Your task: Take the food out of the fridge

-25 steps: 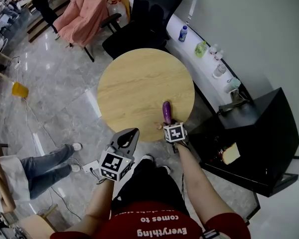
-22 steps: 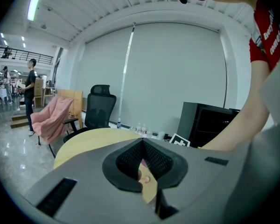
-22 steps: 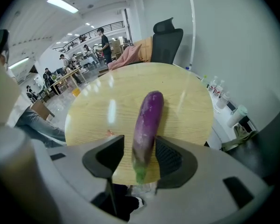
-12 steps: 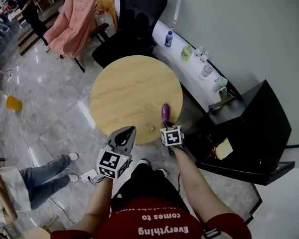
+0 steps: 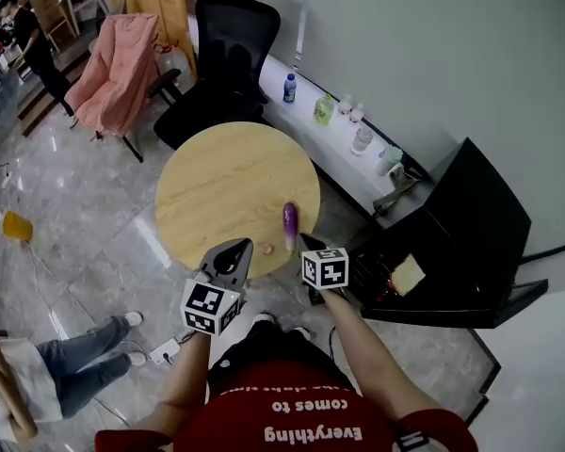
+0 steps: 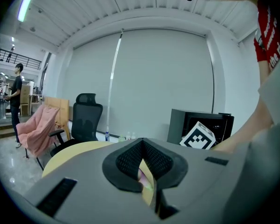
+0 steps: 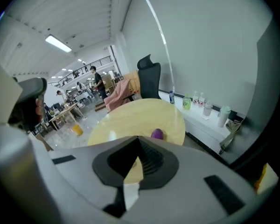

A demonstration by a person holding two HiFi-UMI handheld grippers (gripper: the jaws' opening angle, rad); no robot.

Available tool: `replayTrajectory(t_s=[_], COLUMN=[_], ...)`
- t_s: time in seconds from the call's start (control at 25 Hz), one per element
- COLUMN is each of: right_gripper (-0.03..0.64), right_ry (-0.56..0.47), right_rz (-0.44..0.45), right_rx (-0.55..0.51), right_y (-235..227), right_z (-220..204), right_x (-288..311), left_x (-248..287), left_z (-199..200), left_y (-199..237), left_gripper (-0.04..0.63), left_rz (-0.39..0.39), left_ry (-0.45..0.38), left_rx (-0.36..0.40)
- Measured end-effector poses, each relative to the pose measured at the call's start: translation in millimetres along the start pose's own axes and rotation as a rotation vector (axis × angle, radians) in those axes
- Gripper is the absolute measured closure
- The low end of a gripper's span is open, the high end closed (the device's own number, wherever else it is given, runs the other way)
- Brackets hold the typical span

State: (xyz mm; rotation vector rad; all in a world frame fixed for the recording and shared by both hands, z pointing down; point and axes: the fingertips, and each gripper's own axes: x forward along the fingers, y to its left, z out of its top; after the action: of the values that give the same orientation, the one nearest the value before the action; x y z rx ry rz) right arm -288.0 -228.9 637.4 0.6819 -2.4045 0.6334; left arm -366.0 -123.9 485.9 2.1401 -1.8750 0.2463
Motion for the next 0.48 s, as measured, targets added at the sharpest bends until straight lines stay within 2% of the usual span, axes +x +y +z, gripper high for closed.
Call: replayTrajectory(t_s=[0.24,0.48], right_gripper=[0.606,0.606], right_ry=[-0.109,-0.147], right_rz=[0.069,0.084], right_rx=[0.059,0.067], right_y=[25,33], right_z=[16,16], right_x=[-47,-67], left_x=[7,4], left_z=[17,27], left_y=[-19,-30], left_gripper=[0.589,0.589], left_rz=[-0.031,-0.032], left_ry=[-0.032,-0.079], left_rx=[0.039,0.035])
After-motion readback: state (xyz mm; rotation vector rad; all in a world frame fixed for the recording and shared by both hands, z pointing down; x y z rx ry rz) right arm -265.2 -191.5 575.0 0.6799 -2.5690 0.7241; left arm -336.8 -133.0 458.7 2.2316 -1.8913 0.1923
